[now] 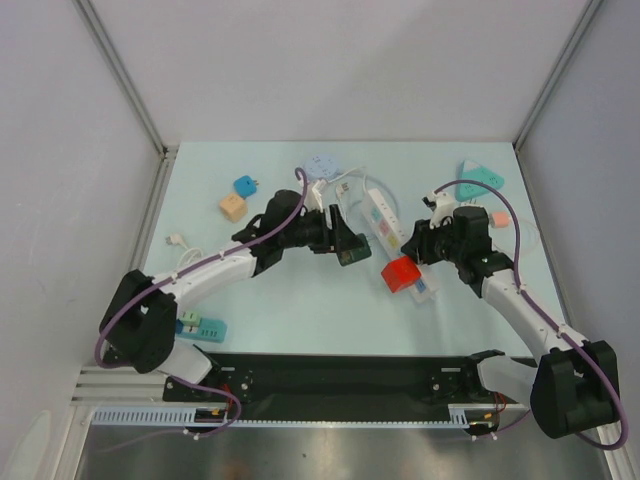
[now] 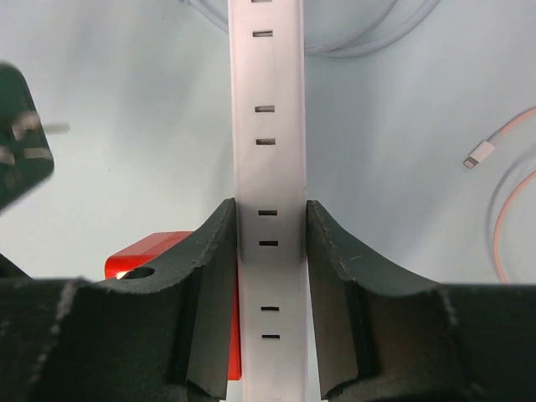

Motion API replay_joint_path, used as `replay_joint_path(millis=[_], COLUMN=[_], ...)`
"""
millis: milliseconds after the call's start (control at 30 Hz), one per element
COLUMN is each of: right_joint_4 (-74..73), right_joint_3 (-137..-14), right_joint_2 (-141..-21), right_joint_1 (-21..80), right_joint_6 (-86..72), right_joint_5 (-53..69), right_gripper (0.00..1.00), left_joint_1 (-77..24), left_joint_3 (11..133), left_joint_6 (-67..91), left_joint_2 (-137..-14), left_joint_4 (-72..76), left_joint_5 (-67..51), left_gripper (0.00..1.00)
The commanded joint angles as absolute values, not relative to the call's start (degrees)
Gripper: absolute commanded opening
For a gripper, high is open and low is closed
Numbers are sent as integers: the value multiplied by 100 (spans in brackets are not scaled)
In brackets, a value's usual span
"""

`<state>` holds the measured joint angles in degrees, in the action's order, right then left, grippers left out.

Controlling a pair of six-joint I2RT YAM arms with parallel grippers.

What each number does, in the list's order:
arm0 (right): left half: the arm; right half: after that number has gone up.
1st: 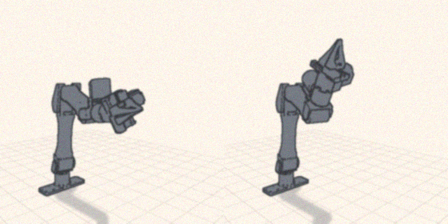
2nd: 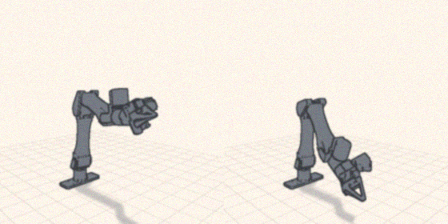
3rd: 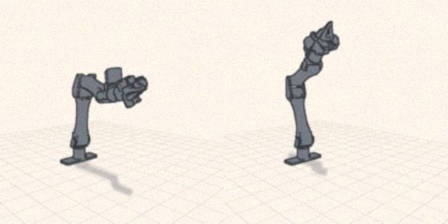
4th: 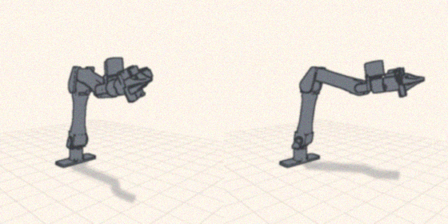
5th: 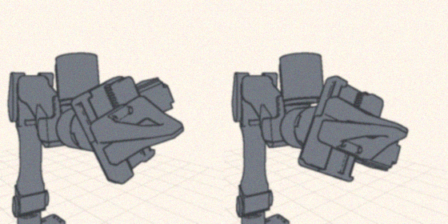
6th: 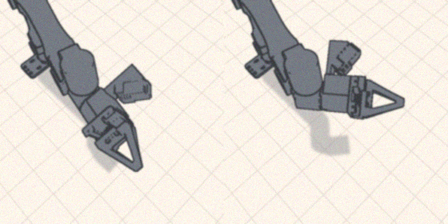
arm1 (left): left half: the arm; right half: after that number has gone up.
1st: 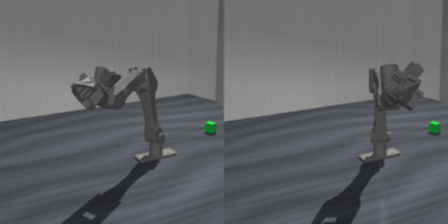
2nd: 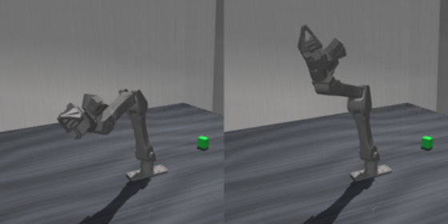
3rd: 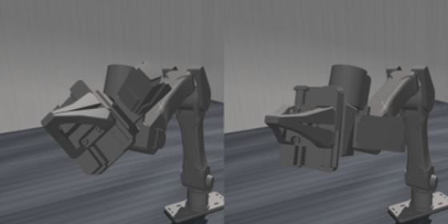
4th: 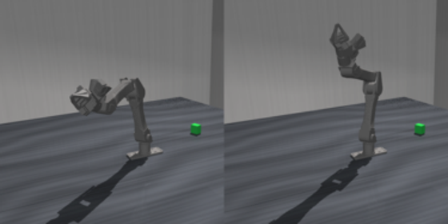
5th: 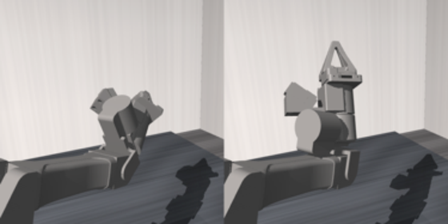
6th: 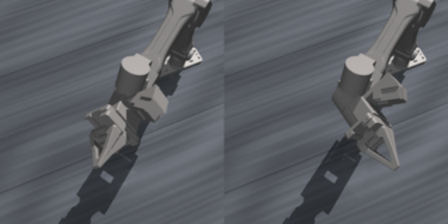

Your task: Pull the plug off the socket

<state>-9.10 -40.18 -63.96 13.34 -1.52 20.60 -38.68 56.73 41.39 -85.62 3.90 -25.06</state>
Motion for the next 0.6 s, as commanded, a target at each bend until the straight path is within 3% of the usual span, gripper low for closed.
replay_joint_path(millis=[0,333,567], right_joint_4=[-299,-273,-272], right_joint_3=[-4157,-4140,-4140], right_joint_2=[-6240,-6284,-6293], right_joint_1=[1248,1204,1195], right_joint_6=[-290,-360,-360], right_joint_5=[2373,2637,2646], right_gripper=[0,0,0], left_joint_1=[-3482,-1067,-457], left_joint_3=[5529,4456,5799], left_joint_6=[3877,4078,3367], left_joint_2=[-7964,-8102,-9577], left_joint_4=[431,711,-480], left_joint_5=[-2119,-1565,-923], left_gripper=[0,0,0])
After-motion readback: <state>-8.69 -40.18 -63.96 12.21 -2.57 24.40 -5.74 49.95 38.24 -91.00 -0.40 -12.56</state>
